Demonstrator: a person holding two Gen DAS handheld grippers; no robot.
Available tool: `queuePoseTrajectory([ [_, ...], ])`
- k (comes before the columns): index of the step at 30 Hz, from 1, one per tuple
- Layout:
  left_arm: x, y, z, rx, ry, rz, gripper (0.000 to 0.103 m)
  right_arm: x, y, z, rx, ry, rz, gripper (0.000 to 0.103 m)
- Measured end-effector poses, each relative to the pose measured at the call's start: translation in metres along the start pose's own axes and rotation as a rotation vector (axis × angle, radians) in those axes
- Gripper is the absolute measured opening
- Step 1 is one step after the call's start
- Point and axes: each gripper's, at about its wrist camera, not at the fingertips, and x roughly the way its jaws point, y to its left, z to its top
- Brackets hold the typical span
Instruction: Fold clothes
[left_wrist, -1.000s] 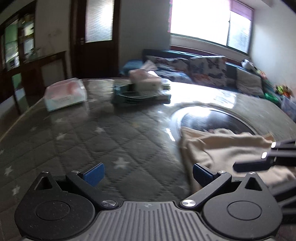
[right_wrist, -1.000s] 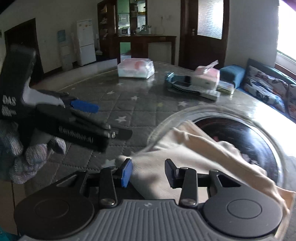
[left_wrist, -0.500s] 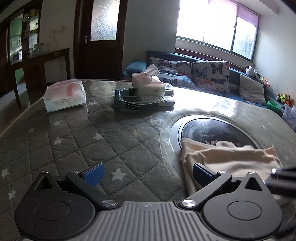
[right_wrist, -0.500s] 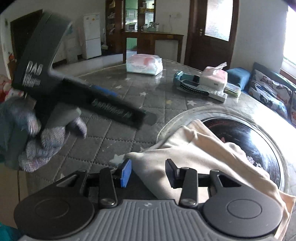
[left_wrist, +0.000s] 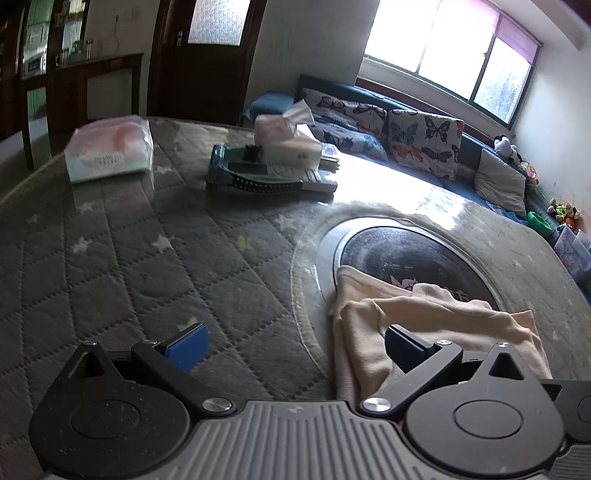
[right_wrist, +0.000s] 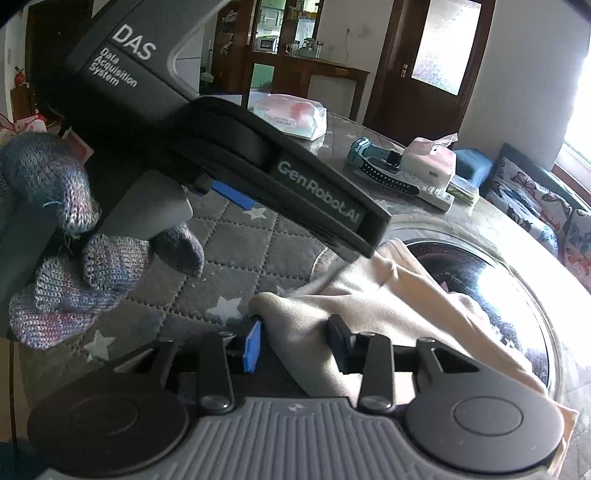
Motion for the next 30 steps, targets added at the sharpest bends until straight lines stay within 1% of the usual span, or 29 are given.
queuePoseTrajectory([
  [3, 0.001, 0.001, 0.002, -0.023, 0.015, -0.019, 0.103, -0.003, -0.004, 0.001, 0.022, -0.013, 0.007, 0.024],
  [5, 0.002, 0.003, 0.003, -0.058, 0.023, -0.043, 0.103, -0.006, -0.009, 0.001, 0.043, -0.025, 0.019, 0.021],
  [9, 0.003, 0.010, 0.005, -0.167, 0.044, -0.106, 0.103, -0.016, -0.022, 0.002, 0.108, -0.055, 0.051, 0.018],
  [11, 0.006, 0.014, 0.006, -0.235, 0.066, -0.145, 0.103, -0.021, -0.029, 0.003, 0.141, -0.071, 0.063, 0.018],
  [14, 0.011, 0.014, 0.006, -0.309, 0.093, -0.182, 0.102, -0.030, -0.037, 0.002, 0.181, -0.097, 0.075, 0.017],
  [17, 0.016, 0.012, 0.006, -0.354, 0.125, -0.222, 0.101, -0.038, -0.045, 0.001, 0.210, -0.120, 0.082, 0.016],
  [19, 0.018, 0.007, 0.006, -0.364, 0.135, -0.234, 0.100, -0.041, -0.049, 0.001, 0.225, -0.138, 0.082, 0.016],
  [21, 0.019, 0.003, 0.005, -0.372, 0.140, -0.241, 0.096, -0.044, -0.051, 0.000, 0.237, -0.148, 0.088, 0.016],
  [22, 0.020, 0.002, 0.005, -0.383, 0.146, -0.247, 0.092, -0.046, -0.052, -0.001, 0.243, -0.153, 0.090, 0.016],
  [23, 0.021, 0.001, 0.005, -0.394, 0.154, -0.256, 0.085, -0.047, -0.053, -0.002, 0.245, -0.155, 0.093, 0.016],
  [24, 0.023, 0.000, 0.005, -0.408, 0.168, -0.272, 0.081, -0.048, -0.053, -0.003, 0.245, -0.159, 0.095, 0.015],
  [25, 0.025, 0.000, 0.003, -0.427, 0.187, -0.295, 0.074, -0.048, -0.054, -0.004, 0.249, -0.161, 0.098, 0.015],
  [27, 0.031, -0.002, -0.001, -0.454, 0.218, -0.322, 0.059, -0.048, -0.054, -0.005, 0.255, -0.165, 0.104, 0.016],
  [28, 0.034, -0.002, -0.003, -0.464, 0.231, -0.327, 0.044, -0.047, -0.054, -0.006, 0.256, -0.164, 0.107, 0.015],
  [29, 0.037, -0.002, -0.004, -0.475, 0.241, -0.324, 0.033, -0.047, -0.053, -0.008, 0.256, -0.162, 0.112, 0.015],
  [30, 0.040, -0.001, -0.006, -0.484, 0.251, -0.323, 0.028, -0.047, -0.053, -0.009, 0.255, -0.159, 0.114, 0.016],
])
